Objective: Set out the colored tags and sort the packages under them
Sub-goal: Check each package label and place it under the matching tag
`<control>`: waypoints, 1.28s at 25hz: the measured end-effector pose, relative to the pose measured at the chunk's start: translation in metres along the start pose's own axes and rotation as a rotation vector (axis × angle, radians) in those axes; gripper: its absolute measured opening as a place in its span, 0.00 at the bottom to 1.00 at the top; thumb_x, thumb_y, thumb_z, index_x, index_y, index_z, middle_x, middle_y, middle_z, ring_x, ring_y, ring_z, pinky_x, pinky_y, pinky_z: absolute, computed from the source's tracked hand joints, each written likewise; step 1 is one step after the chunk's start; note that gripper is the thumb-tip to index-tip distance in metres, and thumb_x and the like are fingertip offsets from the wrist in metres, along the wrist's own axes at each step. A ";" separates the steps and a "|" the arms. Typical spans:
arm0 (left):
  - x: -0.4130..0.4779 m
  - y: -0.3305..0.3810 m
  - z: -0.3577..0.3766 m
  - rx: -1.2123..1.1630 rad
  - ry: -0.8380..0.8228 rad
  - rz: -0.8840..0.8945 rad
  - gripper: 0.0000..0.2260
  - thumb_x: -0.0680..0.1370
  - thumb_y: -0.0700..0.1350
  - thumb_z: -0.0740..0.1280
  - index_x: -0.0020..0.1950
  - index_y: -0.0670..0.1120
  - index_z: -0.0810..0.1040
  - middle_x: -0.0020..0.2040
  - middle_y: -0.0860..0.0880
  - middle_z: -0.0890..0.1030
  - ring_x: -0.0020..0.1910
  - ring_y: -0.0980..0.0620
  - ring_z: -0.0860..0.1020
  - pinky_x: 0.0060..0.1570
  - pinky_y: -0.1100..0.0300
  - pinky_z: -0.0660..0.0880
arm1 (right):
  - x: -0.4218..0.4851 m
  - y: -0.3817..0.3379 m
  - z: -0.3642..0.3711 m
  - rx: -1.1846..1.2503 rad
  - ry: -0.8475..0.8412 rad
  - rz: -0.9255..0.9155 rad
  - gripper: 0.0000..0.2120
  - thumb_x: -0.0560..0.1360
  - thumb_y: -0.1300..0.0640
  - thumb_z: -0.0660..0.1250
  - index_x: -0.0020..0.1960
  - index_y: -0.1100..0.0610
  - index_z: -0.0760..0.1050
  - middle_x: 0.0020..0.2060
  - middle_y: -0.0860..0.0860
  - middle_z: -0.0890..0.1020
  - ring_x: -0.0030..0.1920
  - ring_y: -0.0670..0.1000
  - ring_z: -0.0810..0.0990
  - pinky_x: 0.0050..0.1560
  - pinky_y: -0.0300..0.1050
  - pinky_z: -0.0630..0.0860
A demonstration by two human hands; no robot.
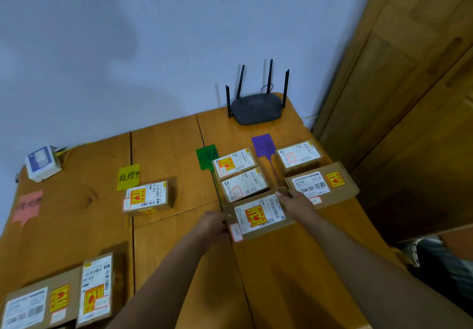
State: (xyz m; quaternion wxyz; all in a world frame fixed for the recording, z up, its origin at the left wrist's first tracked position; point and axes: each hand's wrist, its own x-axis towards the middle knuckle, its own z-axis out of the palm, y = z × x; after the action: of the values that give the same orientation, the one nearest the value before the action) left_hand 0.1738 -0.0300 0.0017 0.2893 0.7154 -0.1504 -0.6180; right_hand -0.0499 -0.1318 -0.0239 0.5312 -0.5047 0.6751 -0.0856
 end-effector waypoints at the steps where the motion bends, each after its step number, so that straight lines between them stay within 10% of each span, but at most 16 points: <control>1: 0.002 0.000 -0.001 -0.008 -0.005 -0.007 0.08 0.85 0.38 0.62 0.55 0.38 0.80 0.53 0.38 0.86 0.53 0.39 0.85 0.56 0.45 0.82 | 0.001 0.001 0.002 -0.002 0.000 0.006 0.29 0.82 0.41 0.65 0.78 0.56 0.70 0.75 0.57 0.75 0.74 0.62 0.73 0.73 0.58 0.71; 11: -0.005 0.009 -0.022 -0.041 0.058 0.071 0.09 0.84 0.45 0.65 0.59 0.43 0.81 0.59 0.41 0.85 0.58 0.41 0.83 0.64 0.42 0.78 | -0.017 -0.018 -0.005 -0.058 -0.007 -0.068 0.36 0.81 0.46 0.69 0.84 0.50 0.58 0.80 0.54 0.68 0.77 0.59 0.69 0.74 0.57 0.69; 15: -0.032 0.049 -0.052 -0.157 0.217 0.186 0.14 0.84 0.46 0.66 0.69 0.43 0.77 0.63 0.42 0.82 0.62 0.40 0.82 0.60 0.44 0.79 | -0.048 -0.060 -0.013 -0.041 -0.084 -0.208 0.33 0.80 0.46 0.70 0.81 0.47 0.62 0.78 0.51 0.72 0.66 0.52 0.78 0.55 0.47 0.77; 24: -0.185 0.138 -0.142 -0.386 0.336 0.591 0.17 0.85 0.47 0.64 0.72 0.42 0.76 0.62 0.43 0.83 0.60 0.42 0.83 0.59 0.47 0.78 | -0.173 -0.205 0.020 -0.090 -0.265 -0.593 0.31 0.81 0.44 0.69 0.81 0.46 0.64 0.79 0.49 0.70 0.76 0.52 0.71 0.63 0.45 0.70; 32: -0.294 0.034 -0.241 -0.244 0.653 0.675 0.13 0.84 0.45 0.65 0.67 0.44 0.80 0.62 0.40 0.85 0.53 0.45 0.84 0.55 0.50 0.77 | -0.262 -0.233 0.137 -0.149 -0.506 -0.699 0.25 0.82 0.52 0.70 0.77 0.51 0.70 0.74 0.53 0.75 0.64 0.51 0.79 0.54 0.40 0.75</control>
State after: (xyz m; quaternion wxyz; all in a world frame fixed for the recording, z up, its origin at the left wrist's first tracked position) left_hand 0.3569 0.1663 0.2729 0.5874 0.7441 -0.2021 -0.2459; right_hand 0.1781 0.0172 0.2351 0.5810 -0.7449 0.3168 -0.0849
